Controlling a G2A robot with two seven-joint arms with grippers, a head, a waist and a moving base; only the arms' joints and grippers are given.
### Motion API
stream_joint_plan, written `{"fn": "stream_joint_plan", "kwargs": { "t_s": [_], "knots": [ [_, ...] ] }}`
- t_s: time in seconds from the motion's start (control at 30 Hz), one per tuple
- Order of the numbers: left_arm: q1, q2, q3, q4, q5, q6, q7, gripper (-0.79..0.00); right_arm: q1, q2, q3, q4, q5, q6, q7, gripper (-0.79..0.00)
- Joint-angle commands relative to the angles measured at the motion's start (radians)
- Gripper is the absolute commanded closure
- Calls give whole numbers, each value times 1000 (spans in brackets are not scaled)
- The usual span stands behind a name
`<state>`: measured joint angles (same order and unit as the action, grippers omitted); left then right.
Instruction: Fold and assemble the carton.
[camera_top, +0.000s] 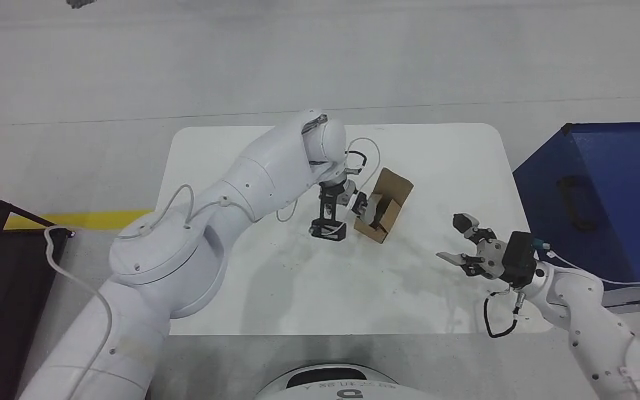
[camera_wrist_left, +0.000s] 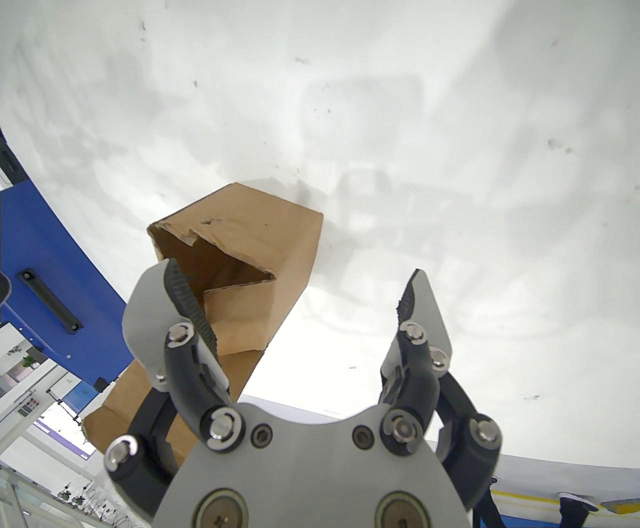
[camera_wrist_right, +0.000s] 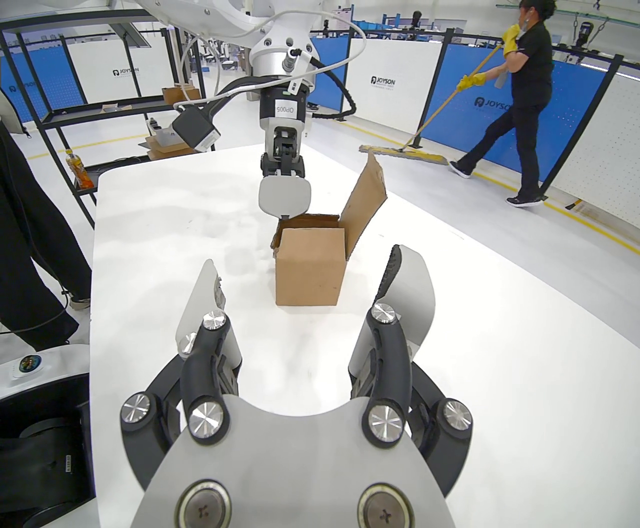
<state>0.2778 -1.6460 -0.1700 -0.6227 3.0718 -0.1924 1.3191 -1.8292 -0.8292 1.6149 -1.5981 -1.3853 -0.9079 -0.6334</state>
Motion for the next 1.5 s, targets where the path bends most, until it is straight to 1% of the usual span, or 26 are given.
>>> {"fn": "stream_joint_plan", "kwargs": {
  "t_s": [0.0, 0.03, 0.07, 0.47, 0.53, 0.6, 0.67, 0.77, 0.83, 0.9, 0.93, 0.97, 1.0, 1.03, 1.1, 1.3, 1.33, 1.37, 1.4, 1.43, 1.47],
  "knots": [
    [-3, -5, 0, 4, 0, 15, -11, -785, -1, 0, 1, -3, -2, 0, 1, -634],
    [-6, -7, 0, 5, 0, 22, -28, -785, -2, 0, 2, -6, -3, -1, 2, -727],
    [-8, -8, 0, 6, 0, 23, -33, -785, -3, 0, 3, -10, -4, -6, 2, -785],
    [-8, -8, 0, 6, 0, 23, -33, -785, -3, 0, 2, -12, -5, -13, 1, -785],
    [-9, -5, -20, -7, -35, 52, -45, -785, -3, 0, 2, -12, -5, -13, 1, -785],
    [-33, 11, -64, -9, -103, 101, -13, -785, -3, -1, 0, -17, 3, -8, 2, -785],
    [-55, 32, -102, -11, -154, 135, 27, -785, -5, -3, 3, -24, 39, -13, -20, -785],
    [-88, 77, -166, -13, -217, 178, 81, -785, -9, -2, 42, -9, 58, -22, -72, -785],
    [-103, 112, -208, -24, -249, 174, 115, -785, -17, -1, 69, -2, 58, -24, -120, -785],
    [-112, 148, -252, -40, -282, 151, 147, -785, -27, -1, 91, 0, 44, -10, -171, -785],
    [-111, 166, -276, -42, -307, 123, 163, -785, -33, -2, 99, -1, 34, -2, -196, -785],
    [-102, 182, -300, -41, -350, 80, 206, -785, -38, -3, 104, -1, 22, 8, -220, -785],
    [-81, 195, -323, -60, -429, 47, 217, -785, -43, -3, 109, -1, 9, 18, -242, -785],
    [-74, 200, -327, -70, -448, 42, 217, -785, -48, -4, 111, -1, -4, 28, -261, -785],
    [-74, 200, -327, -70, -448, 42, 217, -785, -55, -4, 116, 0, -23, 36, -289, -785],
    [-74, 200, -327, -70, -448, 42, 217, -785, -55, -4, 116, 0, -23, 36, -289, -785],
    [-53, 200, -338, -72, -499, 24, 217, -785, -55, -4, 116, 0, -23, 36, -289, -785],
    [-28, 200, -360, -67, -616, -61, 217, -785, -55, -4, 116, 0, -23, 36, -289, -785],
    [-27, 206, -367, -5, -668, -145, 164, -785, -55, -4, 116, 0, -23, 36, -289, -785],
    [-28, 207, -351, 19, -699, -210, 100, -785, -55, -4, 116, 0, -23, 36, -289, -785],
    [-23, 206, -315, 17, -738, -295, 14, -785, -55, -4, 116, 0, -23, 36, -289, -785]
  ]
}}
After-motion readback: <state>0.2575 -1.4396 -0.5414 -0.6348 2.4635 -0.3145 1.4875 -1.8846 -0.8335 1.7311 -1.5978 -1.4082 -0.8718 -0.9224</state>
